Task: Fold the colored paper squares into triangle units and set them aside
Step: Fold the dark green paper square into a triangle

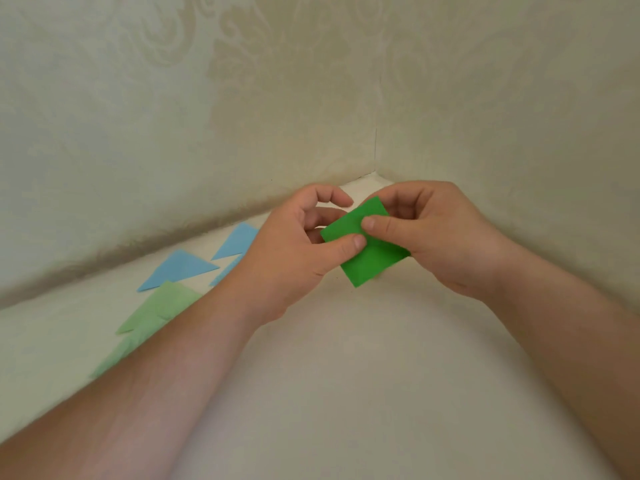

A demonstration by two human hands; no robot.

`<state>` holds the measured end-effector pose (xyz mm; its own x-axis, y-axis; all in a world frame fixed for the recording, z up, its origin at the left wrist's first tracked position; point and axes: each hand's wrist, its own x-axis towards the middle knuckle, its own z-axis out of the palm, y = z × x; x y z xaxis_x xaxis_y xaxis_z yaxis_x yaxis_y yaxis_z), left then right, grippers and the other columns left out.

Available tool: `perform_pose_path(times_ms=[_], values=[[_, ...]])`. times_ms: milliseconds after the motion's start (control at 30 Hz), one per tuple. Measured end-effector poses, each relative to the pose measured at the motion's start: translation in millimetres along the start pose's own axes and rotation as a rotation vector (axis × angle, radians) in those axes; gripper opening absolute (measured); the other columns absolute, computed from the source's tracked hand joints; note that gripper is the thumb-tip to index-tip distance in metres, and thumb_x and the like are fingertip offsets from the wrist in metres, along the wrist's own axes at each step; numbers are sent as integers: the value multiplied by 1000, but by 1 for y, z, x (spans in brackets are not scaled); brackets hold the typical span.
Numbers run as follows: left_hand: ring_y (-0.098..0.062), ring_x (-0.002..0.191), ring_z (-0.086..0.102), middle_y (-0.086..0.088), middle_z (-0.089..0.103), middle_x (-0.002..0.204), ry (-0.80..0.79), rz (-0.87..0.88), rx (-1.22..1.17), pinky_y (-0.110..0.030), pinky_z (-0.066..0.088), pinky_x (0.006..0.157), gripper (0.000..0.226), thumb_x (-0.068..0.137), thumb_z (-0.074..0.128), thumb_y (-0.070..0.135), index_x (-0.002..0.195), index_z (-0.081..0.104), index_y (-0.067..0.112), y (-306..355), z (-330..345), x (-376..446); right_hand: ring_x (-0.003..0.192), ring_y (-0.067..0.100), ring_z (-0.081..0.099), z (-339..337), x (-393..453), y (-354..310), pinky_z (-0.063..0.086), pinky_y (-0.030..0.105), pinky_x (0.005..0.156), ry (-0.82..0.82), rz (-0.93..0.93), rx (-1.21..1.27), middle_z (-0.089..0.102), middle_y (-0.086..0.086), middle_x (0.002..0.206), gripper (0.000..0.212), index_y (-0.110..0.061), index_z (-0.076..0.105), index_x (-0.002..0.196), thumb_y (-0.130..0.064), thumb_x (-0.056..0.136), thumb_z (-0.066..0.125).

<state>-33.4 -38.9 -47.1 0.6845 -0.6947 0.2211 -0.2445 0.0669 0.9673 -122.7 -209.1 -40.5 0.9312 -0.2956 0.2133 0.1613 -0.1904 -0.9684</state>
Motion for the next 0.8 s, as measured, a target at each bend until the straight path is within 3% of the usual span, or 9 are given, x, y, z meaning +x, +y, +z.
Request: perform_pose_path(times_ms=[167, 333, 467, 633, 800], values=[[-15, 83, 68, 5, 73, 100, -75, 58, -20, -30, 57, 78, 38, 78, 74, -3, 105, 65, 22, -1, -1, -2, 83, 25, 74, -7, 2, -5, 61, 36, 75, 32, 48, 159, 78, 15, 93, 12, -6, 74, 96, 3, 92, 67], [-20, 94, 70, -7, 77, 104, -69, 68, 5, -33, 59, 91, 41, 79, 80, -6, 111, 71, 18, 0, -7, 0, 81, 24, 75, -10, 1, -7, 59, 29, 69, 16, 72, 213, 77, 14, 92, 14, -5, 74, 97, 3, 94, 64], [-21, 93, 71, -14, 77, 103, -82, 78, 36, -40, 59, 94, 32, 77, 81, 13, 108, 74, 14, 5, -11, -2, 80, 23, 74, -10, 2, -6, 59, 30, 69, 31, 74, 204, 77, 14, 91, 12, -4, 74, 98, 2, 94, 64], [-15, 83, 69, -2, 77, 88, -50, 93, 73, -39, 55, 85, 16, 80, 83, 25, 95, 78, 23, 5, -12, -1, 80, 22, 73, -10, 1, -6, 58, 29, 70, 7, 53, 182, 76, 13, 90, 12, -3, 73, 98, 4, 93, 65], [-23, 91, 72, -15, 76, 102, -114, 110, 92, -38, 60, 92, 44, 71, 89, 5, 110, 72, 16, 3, -14, -1, 80, 23, 72, -13, 0, -8, 59, 30, 68, 7, 62, 186, 76, 15, 92, 13, -3, 74, 101, 2, 94, 63]])
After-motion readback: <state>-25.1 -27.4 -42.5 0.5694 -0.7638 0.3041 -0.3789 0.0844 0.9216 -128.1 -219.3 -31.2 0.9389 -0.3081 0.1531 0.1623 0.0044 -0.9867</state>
